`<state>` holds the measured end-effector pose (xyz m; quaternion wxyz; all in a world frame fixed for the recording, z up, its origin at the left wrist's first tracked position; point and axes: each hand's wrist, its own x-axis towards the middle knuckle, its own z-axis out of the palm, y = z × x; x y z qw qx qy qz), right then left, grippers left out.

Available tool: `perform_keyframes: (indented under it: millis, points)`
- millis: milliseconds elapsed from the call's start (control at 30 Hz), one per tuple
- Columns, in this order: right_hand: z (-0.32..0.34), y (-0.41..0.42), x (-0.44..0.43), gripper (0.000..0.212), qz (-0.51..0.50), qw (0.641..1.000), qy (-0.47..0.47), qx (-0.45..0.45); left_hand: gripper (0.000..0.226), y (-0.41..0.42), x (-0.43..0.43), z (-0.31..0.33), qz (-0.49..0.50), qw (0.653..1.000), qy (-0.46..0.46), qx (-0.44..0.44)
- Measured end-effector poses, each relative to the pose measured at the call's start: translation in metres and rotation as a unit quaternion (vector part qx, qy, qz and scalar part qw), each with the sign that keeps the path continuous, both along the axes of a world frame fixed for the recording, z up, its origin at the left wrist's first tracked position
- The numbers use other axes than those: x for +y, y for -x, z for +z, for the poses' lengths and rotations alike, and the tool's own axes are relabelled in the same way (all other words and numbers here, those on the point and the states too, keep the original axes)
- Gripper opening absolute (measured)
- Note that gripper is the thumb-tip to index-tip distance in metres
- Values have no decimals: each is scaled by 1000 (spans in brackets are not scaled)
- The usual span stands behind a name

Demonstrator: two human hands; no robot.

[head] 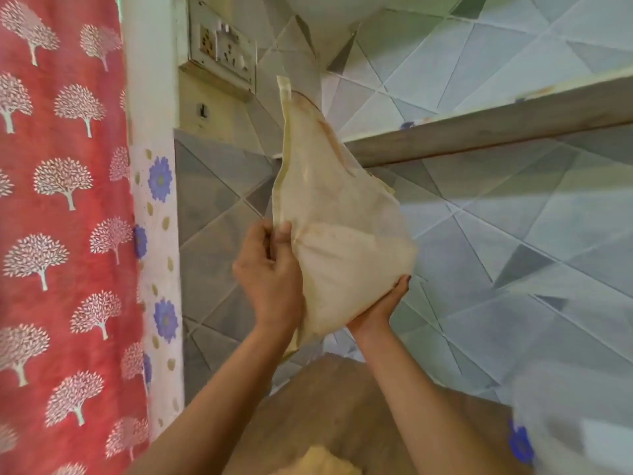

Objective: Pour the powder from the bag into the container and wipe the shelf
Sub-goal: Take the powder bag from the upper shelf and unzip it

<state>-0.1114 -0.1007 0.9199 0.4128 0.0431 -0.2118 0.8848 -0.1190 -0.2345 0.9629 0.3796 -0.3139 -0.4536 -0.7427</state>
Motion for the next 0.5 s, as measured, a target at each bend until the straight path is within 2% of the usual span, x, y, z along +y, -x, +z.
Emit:
perform_keyframes:
  millis: [167,300,400,500]
  points:
    - [-103,-25,28,59,-43,995,68,-64,23,-17,33,-86,-16,996,63,-53]
    - [-180,-27,60,65,-73,985,114,-104,26,-21,65,-148,-38,987,129,-86]
    - [-219,-32,75,60,-58,983,140,-103,26,-13,87,-186,-64,976,162,-132]
    - [-259,-36,88,70,-48,979,151,-128,27,-13,103,-221,-84,966,194,-150]
